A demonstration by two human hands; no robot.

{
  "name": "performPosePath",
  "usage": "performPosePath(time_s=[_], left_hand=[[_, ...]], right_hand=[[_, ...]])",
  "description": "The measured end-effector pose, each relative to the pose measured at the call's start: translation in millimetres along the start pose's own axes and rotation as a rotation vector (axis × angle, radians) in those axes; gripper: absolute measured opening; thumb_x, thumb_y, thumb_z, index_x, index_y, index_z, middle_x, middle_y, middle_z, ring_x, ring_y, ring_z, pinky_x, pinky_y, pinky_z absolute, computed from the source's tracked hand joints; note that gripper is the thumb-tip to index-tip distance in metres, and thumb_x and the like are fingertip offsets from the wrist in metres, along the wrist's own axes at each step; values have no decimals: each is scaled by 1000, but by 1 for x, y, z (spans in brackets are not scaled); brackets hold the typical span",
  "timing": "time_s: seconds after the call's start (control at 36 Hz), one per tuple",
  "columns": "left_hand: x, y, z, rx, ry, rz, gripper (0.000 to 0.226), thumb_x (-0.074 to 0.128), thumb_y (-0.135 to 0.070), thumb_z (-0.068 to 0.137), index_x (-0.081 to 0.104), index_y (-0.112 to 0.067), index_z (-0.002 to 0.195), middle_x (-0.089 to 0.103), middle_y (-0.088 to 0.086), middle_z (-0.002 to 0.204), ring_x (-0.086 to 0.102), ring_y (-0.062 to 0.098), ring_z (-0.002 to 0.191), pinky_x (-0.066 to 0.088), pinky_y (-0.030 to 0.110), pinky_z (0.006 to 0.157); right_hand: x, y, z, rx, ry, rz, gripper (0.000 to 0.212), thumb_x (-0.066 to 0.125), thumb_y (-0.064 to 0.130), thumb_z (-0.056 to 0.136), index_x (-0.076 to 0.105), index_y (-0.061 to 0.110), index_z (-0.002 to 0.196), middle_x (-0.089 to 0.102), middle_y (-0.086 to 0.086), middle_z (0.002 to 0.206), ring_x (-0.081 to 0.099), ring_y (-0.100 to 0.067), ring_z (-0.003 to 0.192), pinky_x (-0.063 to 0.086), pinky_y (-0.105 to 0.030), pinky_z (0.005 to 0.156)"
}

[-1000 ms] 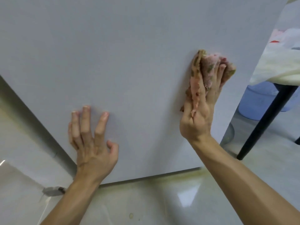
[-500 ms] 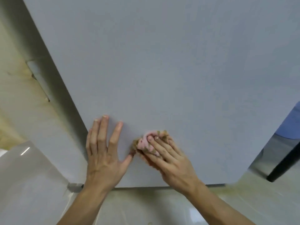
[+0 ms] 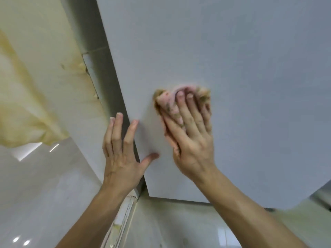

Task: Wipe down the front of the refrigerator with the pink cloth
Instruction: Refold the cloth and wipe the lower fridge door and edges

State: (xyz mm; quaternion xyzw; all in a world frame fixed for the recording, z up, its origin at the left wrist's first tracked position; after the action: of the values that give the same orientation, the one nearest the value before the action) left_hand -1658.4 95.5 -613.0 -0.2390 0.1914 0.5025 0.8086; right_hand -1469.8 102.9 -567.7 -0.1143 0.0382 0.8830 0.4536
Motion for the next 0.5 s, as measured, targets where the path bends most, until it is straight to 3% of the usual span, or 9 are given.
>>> performPosePath(time_s=[0.11, 0.22, 0.42, 0.5], left_hand=[[-1, 12, -6, 44, 74, 11, 130, 98, -27, 65, 14, -18, 164, 5, 10, 174, 2, 28, 163, 8, 41, 132], [2, 21, -27, 73, 250, 8, 136, 98, -18, 68, 5, -20, 168, -5, 4, 176, -2, 28, 164, 5, 37, 131], [-7, -2, -43, 21, 289, -167, 123, 89, -3, 68, 15, -15, 167, 1, 9, 176, 4, 30, 163, 9, 35, 131], [-17, -18, -42, 46, 291, -230, 105, 85, 4, 69, 34, -8, 160, 14, 10, 174, 12, 32, 162, 16, 40, 131]], right_hand=[[25, 10, -96, -224, 439, 51, 54, 64, 19, 103, 49, 12, 155, 37, -8, 166, 29, -21, 157, 25, -39, 129], [25, 10, -139, -258, 650, 74, 47, 31, 17, 113, 43, 15, 158, 31, -2, 169, 23, -16, 159, 23, -35, 129], [-2, 17, -119, -62, 653, 399, 51, 38, 16, 106, 51, 21, 154, 43, -2, 164, 35, -17, 155, 29, -40, 125], [-17, 20, -102, 69, 643, 492, 49, 40, 11, 102, 61, 23, 145, 57, -2, 152, 48, -21, 146, 41, -47, 116]])
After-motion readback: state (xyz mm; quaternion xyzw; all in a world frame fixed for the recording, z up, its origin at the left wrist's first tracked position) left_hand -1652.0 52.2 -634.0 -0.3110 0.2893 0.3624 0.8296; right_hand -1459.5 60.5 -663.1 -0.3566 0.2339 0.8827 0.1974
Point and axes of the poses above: each hand's wrist, its own z-axis towards the middle knuckle, its own x-axis out of the palm, y = z × x, the point moved 1 cm from there along z, towards the middle knuckle
